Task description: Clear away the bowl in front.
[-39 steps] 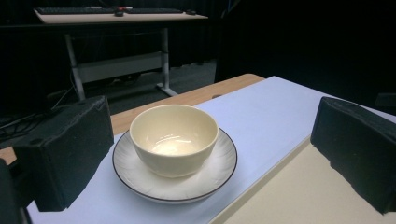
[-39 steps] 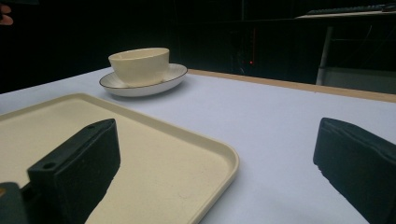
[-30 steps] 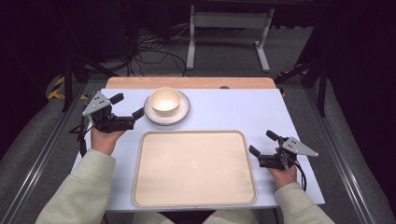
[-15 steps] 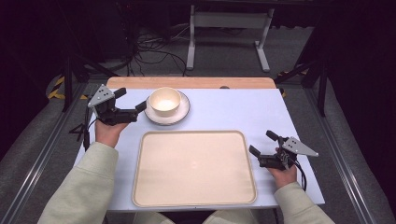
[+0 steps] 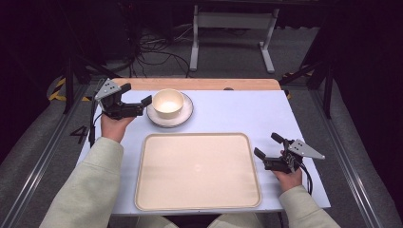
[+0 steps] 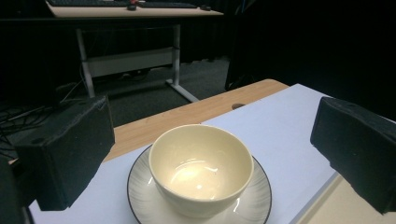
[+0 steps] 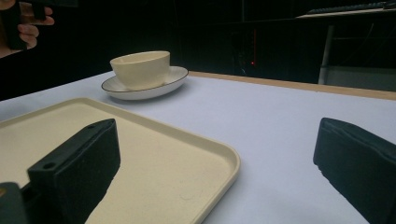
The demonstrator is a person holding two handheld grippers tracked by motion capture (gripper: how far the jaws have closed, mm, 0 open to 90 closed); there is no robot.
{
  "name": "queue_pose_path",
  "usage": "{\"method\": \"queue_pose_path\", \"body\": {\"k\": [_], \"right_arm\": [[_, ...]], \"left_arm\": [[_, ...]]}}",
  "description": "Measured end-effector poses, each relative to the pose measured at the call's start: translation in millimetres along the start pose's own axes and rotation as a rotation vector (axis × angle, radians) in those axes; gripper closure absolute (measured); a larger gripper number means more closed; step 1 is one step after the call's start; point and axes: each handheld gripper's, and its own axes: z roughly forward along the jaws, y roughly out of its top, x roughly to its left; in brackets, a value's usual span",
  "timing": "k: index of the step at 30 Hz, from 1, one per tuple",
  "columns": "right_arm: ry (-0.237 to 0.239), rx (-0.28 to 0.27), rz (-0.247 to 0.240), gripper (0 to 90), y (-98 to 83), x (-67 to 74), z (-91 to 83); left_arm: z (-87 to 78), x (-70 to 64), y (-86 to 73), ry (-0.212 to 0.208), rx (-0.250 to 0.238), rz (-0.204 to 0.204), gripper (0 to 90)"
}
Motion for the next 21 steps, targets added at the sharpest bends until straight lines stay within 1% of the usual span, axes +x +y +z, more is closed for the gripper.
{"method": "queue_pose_path", "body": {"k": [4, 9, 15, 17, 19, 20, 21], "right_arm": [[0.001, 0.001, -0.002, 0.8, -0.1, 0.3, 0.0], [-0.007, 0.011, -0.002, 0.1, -0.4, 0.4, 0.3], [-0.009, 0.01, -0.002, 0.0, -0.5, 0.5, 0.2], [-0.009, 0.009, -0.002, 0.0, -0.5, 0.7, 0.3], [-0.009, 0.01, -0.003, 0.0, -0.6, 0.8, 0.3], [-0.01, 0.01, -0.003, 0.0, -0.6, 0.8, 0.3], [-0.011, 0.01, -0.003, 0.0, -0.6, 0.8, 0.3]], "left_arm": [[4.8, 3.3, 1.7, 0.008, 0.005, -0.004, 0.5], [11.6, 9.2, 4.3, 0.024, 0.011, -0.025, 0.5], [17.9, 13.8, 9.4, 0.044, 0.03, -0.023, 0.5], [20.4, 15.0, 11.9, 0.064, 0.05, -0.034, 0.5], [23.6, 17.1, 15.6, 0.073, 0.092, -0.055, 1.4], [24.8, 17.3, 16.7, 0.079, 0.106, -0.056, 2.1], [26.7, 17.2, 18.4, 0.087, 0.132, -0.055, 2.7]]}}
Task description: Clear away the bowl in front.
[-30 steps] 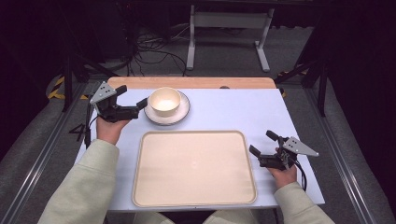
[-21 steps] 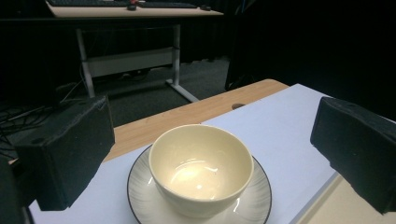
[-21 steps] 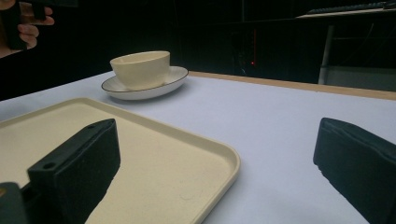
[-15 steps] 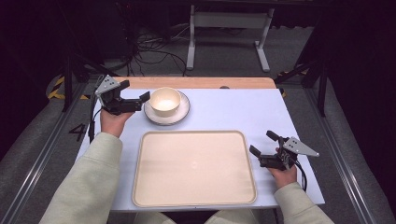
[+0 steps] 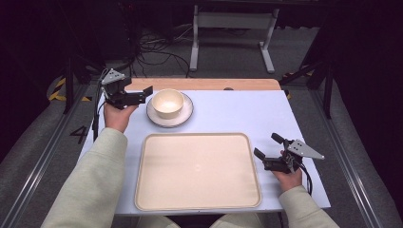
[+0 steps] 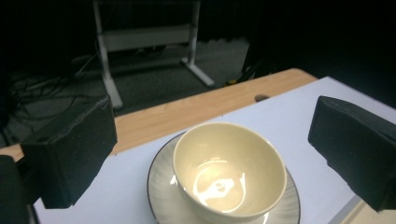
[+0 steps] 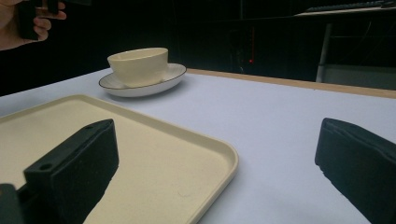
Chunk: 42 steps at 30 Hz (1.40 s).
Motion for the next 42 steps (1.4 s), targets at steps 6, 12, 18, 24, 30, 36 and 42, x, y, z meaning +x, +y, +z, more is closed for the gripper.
{"method": "queue_pose_path", "body": {"k": [6, 12, 18, 24, 30, 36, 42], "right_arm": [[-0.007, -0.003, 0.001, 0.0, -0.1, -0.5, -0.2], [-0.011, -0.005, 0.006, 0.0, -0.1, -0.8, -0.5], [-0.013, -0.007, 0.013, 0.0, -0.2, -1.3, -0.9], [-0.013, -0.008, 0.014, 0.0, -0.2, -1.4, -0.9], [-0.009, -0.012, 0.027, 0.0, -0.2, -1.9, -1.0], [-0.005, -0.012, 0.03, 0.0, -0.2, -2.1, -1.1], [0.001, -0.013, 0.035, 0.1, -0.2, -2.2, -1.2]], "left_arm": [[9.1, 1.0, 6.4, 0.02, 0.089, -0.013, 7.4], [24.4, 4.5, 9.2, 0.061, 0.201, -0.043, 10.3], [36.2, 11.1, 8.5, 0.035, 0.28, -0.133, 12.7], [46.7, 14.3, 7.0, 0.03, 0.353, -0.169, 14.2], [54.7, 14.0, 5.4, 0.037, 0.383, -0.2, 14.5], [65.2, 15.2, 0.7, 0.036, 0.419, -0.223, 17.1], [75.5, 14.8, -5.5, 0.062, 0.458, -0.222, 21.3]]}}
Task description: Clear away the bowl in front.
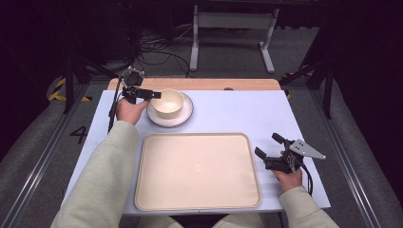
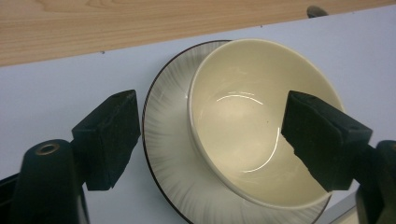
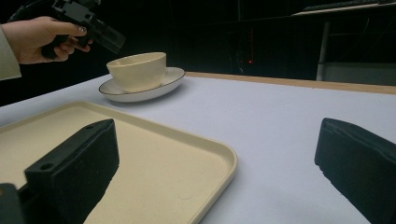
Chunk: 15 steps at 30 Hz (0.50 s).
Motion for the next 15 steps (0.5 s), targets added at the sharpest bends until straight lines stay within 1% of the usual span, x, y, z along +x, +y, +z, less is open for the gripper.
{"method": "queue_pose_path", "body": {"k": [2, 4, 5, 7, 9, 10, 11, 13, 14, 15], "right_arm": [[0.002, 0.0, -0.001, 0.1, -0.1, -0.2, 0.0], [0.002, 0.001, -0.001, 0.1, -0.1, -0.2, 0.0], [0.003, 0.0, 0.002, 0.1, 0.0, 0.1, 0.0], [0.004, 0.0, 0.003, 0.1, 0.0, 0.2, 0.1], [0.003, 0.001, 0.0, 0.1, -0.1, 0.0, 0.2], [0.004, 0.001, 0.0, 0.1, -0.1, -0.1, 0.2], [0.004, 0.001, 0.0, 0.1, -0.1, -0.2, 0.3], [0.005, 0.002, 0.0, 0.2, -0.1, -0.2, 0.3], [0.005, 0.003, 0.0, 0.2, 0.0, -0.2, 0.3], [0.005, 0.004, -0.001, 0.3, 0.0, -0.3, 0.3]], "left_arm": [[3.2, -0.8, -0.4, 0.011, 0.01, -0.013, 23.7], [5.9, -0.6, -0.9, 0.018, 0.008, -0.009, 25.9], [6.9, -0.7, -0.9, 0.019, 0.009, -0.015, 26.9], [8.4, 1.7, -0.7, 0.009, 0.002, -0.019, 27.9], [9.8, 3.0, -0.8, -0.004, 0.004, -0.039, 28.7], [11.3, 4.0, -1.0, -0.004, 0.009, -0.036, 29.6], [12.8, 4.1, -1.3, 0.005, 0.014, -0.042, 30.5], [14.6, 5.2, -1.7, 0.004, 0.02, -0.039, 31.3], [17.8, 6.6, -2.5, 0.007, 0.032, -0.05, 31.7], [19.7, 7.2, -3.0, 0.003, 0.034, -0.054, 31.7]]}}
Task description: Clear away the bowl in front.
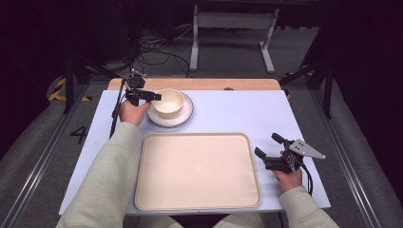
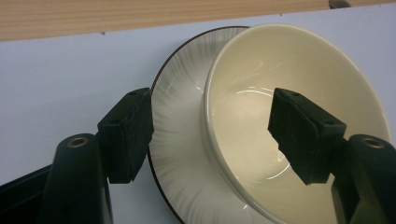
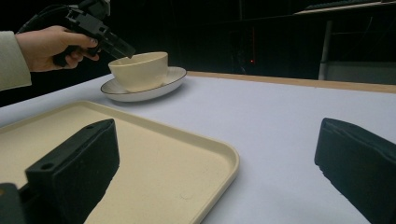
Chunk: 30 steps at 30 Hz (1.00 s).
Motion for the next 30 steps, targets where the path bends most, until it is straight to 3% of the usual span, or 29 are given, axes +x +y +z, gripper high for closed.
{"method": "queue_pose_path", "body": {"k": [17, 21, 24, 30], "right_arm": [[0.006, 0.004, 0.003, 0.6, 0.1, -0.3, 0.4], [0.009, 0.004, 0.003, 0.7, 0.1, -0.1, 0.4], [0.008, 0.004, 0.003, 0.8, 0.1, -0.2, 0.5], [0.007, 0.007, 0.002, 1.4, 0.1, 0.4, 0.9]], "left_arm": [[19.4, -6.2, -2.9, 0.002, 0.057, 0.019, 41.4], [22.6, -9.6, -3.6, 0.05, 0.083, 0.055, 43.5], [24.2, -10.1, -3.6, 0.087, 0.093, 0.053, 49.0], [25.7, -8.6, -3.5, 0.085, 0.095, 0.028, 56.9]]}}
